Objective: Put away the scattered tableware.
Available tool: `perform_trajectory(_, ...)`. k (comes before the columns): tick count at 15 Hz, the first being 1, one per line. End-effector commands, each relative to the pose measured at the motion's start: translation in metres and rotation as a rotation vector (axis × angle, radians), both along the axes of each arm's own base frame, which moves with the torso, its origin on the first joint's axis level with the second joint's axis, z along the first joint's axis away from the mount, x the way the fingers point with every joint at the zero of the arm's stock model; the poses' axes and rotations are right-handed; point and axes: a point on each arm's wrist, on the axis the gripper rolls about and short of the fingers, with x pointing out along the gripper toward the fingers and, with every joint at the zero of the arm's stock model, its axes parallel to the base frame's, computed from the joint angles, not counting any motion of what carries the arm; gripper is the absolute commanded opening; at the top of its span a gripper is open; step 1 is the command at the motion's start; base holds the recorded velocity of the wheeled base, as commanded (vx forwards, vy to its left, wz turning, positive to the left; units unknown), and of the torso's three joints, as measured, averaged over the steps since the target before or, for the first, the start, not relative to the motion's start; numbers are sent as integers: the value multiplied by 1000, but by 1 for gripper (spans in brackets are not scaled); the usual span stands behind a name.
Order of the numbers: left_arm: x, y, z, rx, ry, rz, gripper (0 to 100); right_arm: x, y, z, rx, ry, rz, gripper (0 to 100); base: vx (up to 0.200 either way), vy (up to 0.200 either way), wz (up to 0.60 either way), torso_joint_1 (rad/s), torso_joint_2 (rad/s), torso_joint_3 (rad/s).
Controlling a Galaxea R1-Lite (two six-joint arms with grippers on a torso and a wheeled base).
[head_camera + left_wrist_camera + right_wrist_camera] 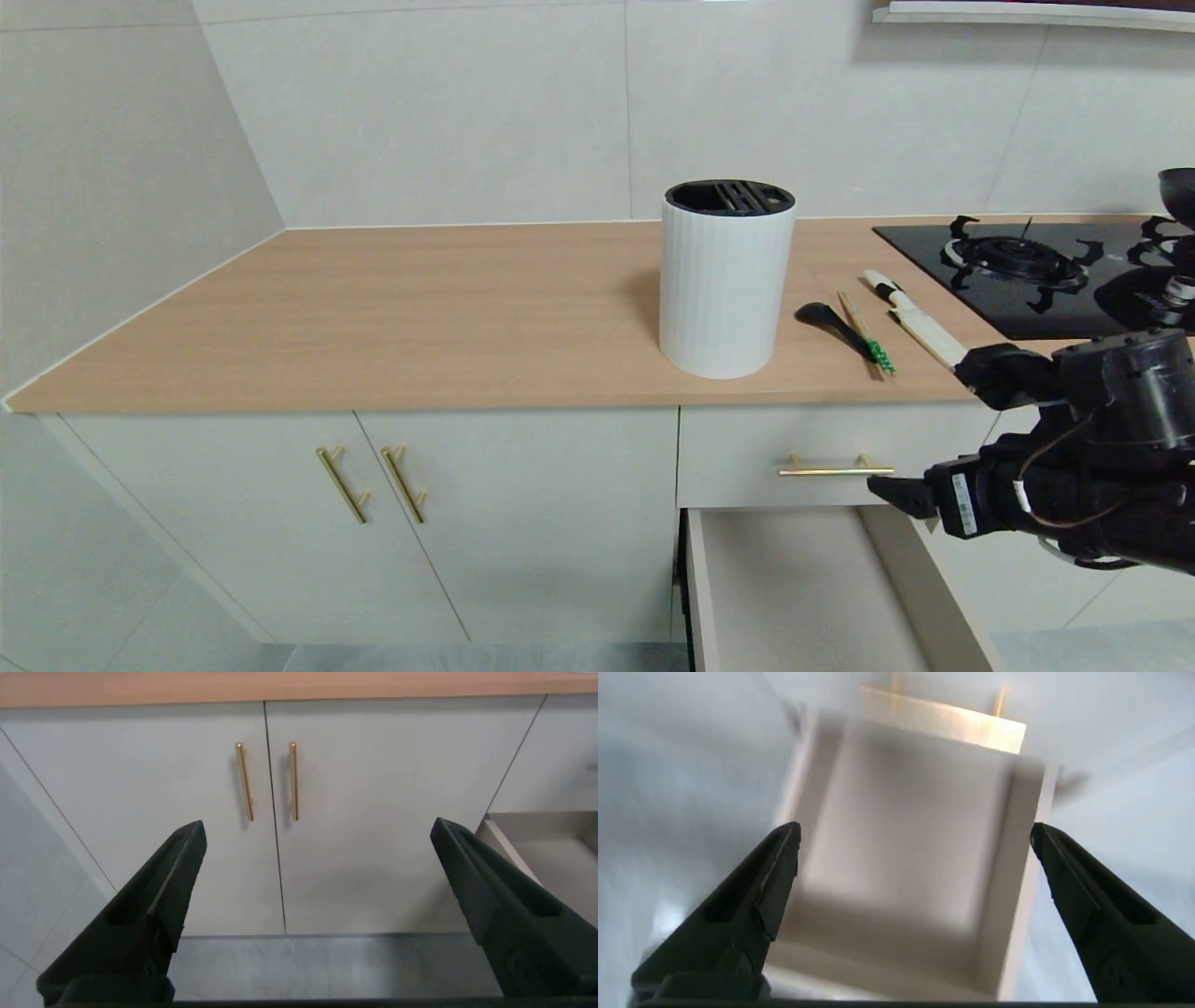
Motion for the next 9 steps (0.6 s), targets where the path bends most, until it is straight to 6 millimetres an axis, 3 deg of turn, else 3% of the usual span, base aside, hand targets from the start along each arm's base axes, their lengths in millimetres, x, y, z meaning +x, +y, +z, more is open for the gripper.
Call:
perform_trajectory(1,0,0,0,0,0,0,100,10,4,17,26,-73,-5,100,0,0,0,0,0,0)
perform_trajectory(6,0,0,0,0,1,0,100,68,10,40,31,-169,-111,100,0,0,0,0,0,0)
perform_trajectory(9,0,0,0,0,1,0,100,78,9,31,34,-149,-163,100,0,0,0,0,0,0)
